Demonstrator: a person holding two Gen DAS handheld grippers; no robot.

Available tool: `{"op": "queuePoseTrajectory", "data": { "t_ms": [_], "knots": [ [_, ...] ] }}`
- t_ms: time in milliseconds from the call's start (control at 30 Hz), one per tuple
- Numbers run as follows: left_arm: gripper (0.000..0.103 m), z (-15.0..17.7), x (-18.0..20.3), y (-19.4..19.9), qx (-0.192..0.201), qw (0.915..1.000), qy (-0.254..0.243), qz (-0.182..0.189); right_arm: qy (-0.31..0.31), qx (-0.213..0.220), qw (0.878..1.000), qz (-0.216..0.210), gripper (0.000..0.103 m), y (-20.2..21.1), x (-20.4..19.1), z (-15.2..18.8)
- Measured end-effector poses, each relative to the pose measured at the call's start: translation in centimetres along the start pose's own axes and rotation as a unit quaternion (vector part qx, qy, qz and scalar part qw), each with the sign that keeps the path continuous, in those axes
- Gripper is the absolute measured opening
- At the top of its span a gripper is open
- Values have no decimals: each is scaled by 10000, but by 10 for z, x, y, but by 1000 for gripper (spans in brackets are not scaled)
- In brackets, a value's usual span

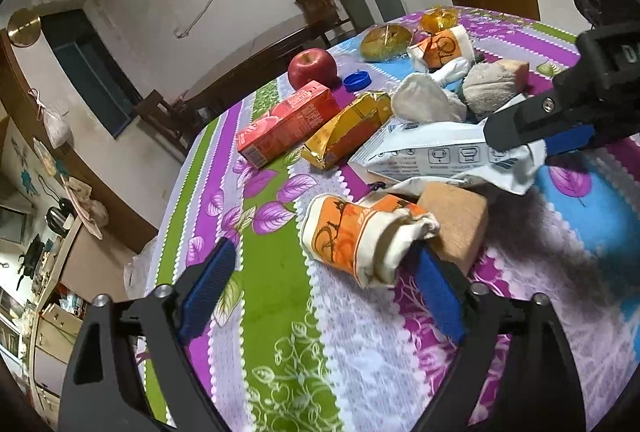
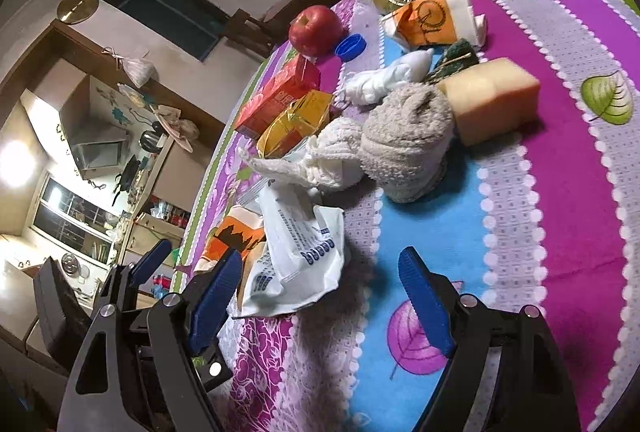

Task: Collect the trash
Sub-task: 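Grasp the orange-white cup with the left tool while the right tool grasps the white wrapper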

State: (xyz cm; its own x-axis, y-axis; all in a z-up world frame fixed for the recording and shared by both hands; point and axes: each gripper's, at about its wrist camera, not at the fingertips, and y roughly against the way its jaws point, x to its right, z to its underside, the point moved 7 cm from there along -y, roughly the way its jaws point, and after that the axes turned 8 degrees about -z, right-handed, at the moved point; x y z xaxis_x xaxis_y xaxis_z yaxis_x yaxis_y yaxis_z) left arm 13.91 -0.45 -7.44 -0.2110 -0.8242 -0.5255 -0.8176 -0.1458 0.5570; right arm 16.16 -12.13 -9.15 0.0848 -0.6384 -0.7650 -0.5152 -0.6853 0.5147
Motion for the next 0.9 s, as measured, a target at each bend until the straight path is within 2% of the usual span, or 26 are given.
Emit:
{"op": "queuePoseTrajectory", "data": {
  "t_ms": [67,133,267,367,500,600,767,900],
  "knots": [
    [71,0,2,-3,-23,10000,-34,-24,-32,-43,10000,-46,76,-6,-3,0],
    [59,0,4,-6,-64,9999,3,105,-71,-122,9998,-108,73,-11,-3,0],
    [43,3,2,-11,-223,9990,284,275,-130,-212,9995,-175,50,-21,-4,-1],
    [22,8,-3,-15,-374,9965,572,490,-153,-272,9994,-166,35,-31,-3,-1],
    [11,9,-11,-12,-306,9950,840,455,-70,-249,9995,-193,25,-33,-4,0],
    [10,10,-18,-9,-337,9907,1156,635,-60,-228,9994,-248,24,-26,-3,5],
    [10,17,-28,3,-355,9877,1445,472,55,-181,9993,-337,24,-10,-5,13],
    [10,19,-34,18,-312,9885,1464,232,151,-235,9985,-466,24,9,-8,22]
  ]
}}
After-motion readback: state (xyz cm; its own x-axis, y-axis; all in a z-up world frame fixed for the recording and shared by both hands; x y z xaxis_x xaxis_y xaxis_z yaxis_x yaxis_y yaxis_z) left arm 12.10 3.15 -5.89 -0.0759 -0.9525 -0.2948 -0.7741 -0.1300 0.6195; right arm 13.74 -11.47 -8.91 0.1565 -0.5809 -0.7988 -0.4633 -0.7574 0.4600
